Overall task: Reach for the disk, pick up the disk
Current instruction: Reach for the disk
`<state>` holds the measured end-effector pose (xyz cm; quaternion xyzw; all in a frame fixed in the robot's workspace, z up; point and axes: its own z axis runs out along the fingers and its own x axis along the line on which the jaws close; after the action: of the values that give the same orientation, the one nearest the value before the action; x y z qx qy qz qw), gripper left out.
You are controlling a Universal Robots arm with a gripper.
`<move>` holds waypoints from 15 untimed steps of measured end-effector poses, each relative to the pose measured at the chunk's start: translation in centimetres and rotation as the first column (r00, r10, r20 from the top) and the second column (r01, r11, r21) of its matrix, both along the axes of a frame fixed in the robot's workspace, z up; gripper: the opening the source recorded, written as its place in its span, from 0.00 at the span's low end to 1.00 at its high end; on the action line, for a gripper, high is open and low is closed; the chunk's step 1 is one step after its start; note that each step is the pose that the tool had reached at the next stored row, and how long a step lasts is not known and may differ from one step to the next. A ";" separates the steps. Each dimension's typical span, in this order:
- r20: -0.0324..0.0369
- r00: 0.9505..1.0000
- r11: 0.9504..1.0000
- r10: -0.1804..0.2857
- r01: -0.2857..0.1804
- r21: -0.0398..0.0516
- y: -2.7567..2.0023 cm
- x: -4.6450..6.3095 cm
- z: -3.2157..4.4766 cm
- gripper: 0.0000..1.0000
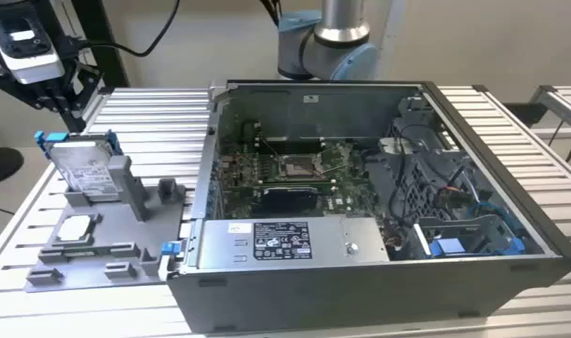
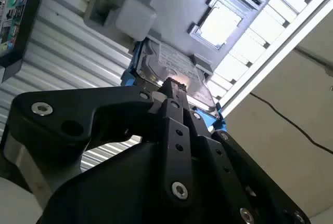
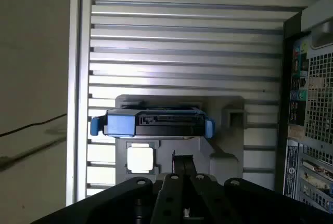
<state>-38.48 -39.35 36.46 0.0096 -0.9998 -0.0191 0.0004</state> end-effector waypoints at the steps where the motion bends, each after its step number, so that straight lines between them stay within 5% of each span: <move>1: 0.000 1.000 1.000 0.000 0.000 0.000 0.00 0.0 0.00 0.00; 15: 0.000 1.000 1.000 0.000 0.000 0.000 0.28 0.0 -0.01 0.00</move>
<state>-38.50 -39.07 36.45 0.0096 -0.9998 -0.0191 0.0004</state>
